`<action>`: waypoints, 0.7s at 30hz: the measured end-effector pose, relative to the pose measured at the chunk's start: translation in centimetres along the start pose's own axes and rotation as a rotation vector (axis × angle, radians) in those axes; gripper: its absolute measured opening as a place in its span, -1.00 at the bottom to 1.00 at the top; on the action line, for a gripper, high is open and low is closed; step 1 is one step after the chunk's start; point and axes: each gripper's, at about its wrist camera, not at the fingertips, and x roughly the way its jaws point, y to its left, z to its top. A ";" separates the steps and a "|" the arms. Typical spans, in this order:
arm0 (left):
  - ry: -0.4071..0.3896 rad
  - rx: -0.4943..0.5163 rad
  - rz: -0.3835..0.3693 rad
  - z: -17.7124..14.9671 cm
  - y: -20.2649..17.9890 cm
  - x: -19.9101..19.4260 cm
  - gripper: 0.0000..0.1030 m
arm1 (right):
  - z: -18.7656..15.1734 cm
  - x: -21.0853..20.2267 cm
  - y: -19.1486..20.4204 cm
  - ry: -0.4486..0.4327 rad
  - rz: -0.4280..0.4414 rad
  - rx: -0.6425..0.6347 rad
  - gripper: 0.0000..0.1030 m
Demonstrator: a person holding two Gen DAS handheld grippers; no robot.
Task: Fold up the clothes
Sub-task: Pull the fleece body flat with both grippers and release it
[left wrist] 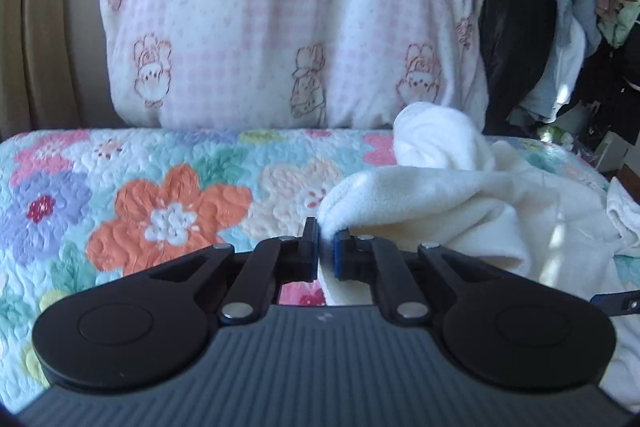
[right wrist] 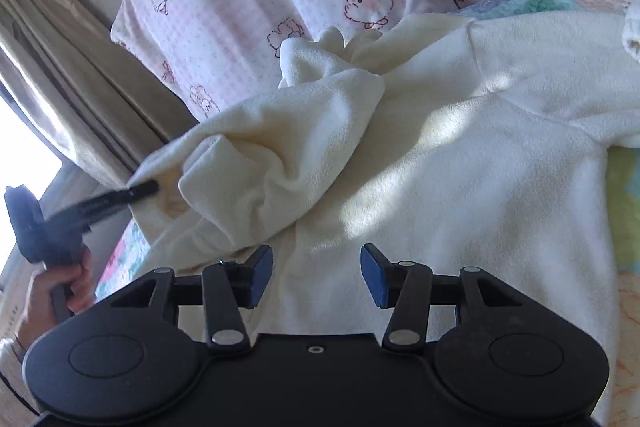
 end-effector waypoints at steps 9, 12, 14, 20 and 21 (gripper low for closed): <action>-0.032 -0.063 0.305 2.7 10.8 -6.8 -0.88 | -2.5 -1.4 3.1 0.056 -0.010 -0.177 0.06; -0.038 -0.097 0.498 1.8 16.6 -9.0 -0.88 | -3.2 -1.4 4.3 0.087 -0.011 -0.244 0.06; -0.049 -0.186 0.620 0.4 21.1 -10.7 -0.88 | -3.7 -1.5 4.9 0.109 -0.021 -0.285 0.06; 0.079 -0.413 0.602 -5.3 26.2 -13.0 -0.53 | -4.7 -2.0 5.7 0.157 -0.087 -0.337 0.06; 0.086 -0.379 0.601 -6.2 25.3 -13.5 -0.41 | -4.9 -2.2 5.9 0.165 -0.102 -0.345 0.06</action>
